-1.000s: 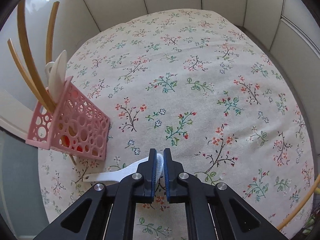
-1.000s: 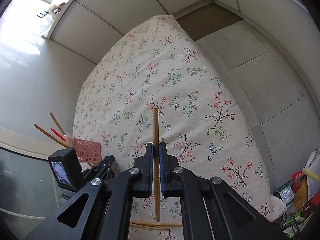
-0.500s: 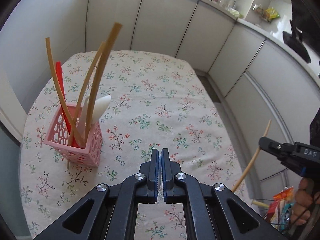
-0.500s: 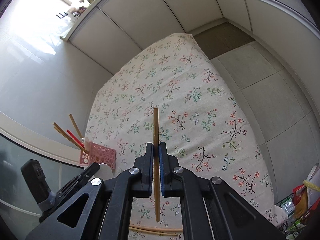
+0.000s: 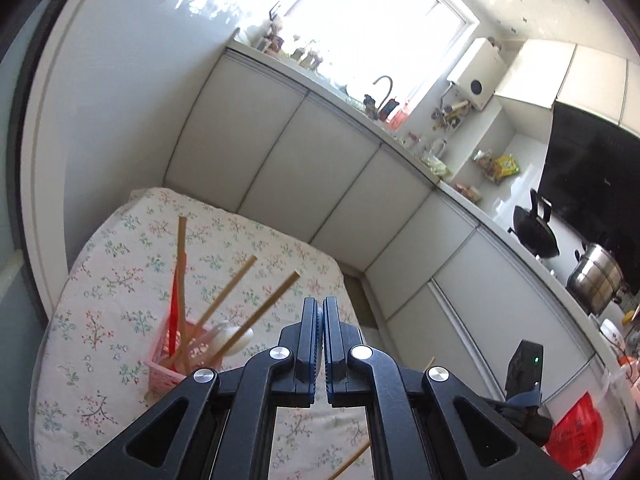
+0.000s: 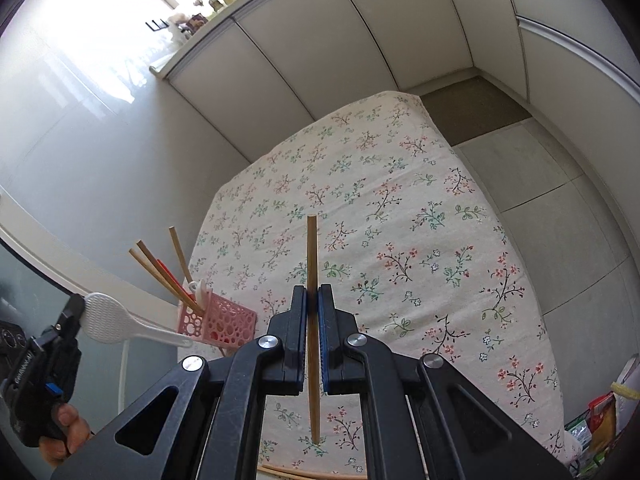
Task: Organize utensils
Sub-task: 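Carry the rice paddle into the pink basket and open the left gripper while the right carries the chopstick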
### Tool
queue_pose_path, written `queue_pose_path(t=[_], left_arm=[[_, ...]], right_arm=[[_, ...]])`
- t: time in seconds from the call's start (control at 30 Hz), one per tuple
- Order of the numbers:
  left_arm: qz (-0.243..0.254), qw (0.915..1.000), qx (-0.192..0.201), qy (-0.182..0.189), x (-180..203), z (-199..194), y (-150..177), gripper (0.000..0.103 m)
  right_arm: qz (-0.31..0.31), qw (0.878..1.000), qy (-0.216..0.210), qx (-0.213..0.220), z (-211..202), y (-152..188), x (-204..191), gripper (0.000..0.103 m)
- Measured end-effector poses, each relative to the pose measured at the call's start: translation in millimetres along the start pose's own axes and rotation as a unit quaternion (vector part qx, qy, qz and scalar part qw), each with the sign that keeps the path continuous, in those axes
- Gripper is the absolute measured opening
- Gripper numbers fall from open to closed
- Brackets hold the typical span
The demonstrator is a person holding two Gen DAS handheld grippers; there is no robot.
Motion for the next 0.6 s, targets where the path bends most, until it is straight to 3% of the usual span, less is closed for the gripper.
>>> queue_pose_path(t=[0.3,0.6], left_arm=[[-0.037,0.9981,0.004,-0.049,-45.3,23.3,-15.9,0.002],[-0.079,0.9934,-0.028,-0.078,-83.0,61.3,-5.0,0.002]], right_arm=[[-0.004,1.0,0.001,-0.01,11.8,1.0,-6.9,0.005],[-0.006,1.0,0.003,-0.013,12.2,2.8,-4.7,0.005]])
Point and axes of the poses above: each gripper's, at about its wrist camera, not at the fingertips, and z roughly the way its jaws point, x to its right, y to its underside, the point moved 2 cm from there along z, roughly the way its jaws point, and after that the axes turned 6 degrees about -x, right-handed, at the moved point
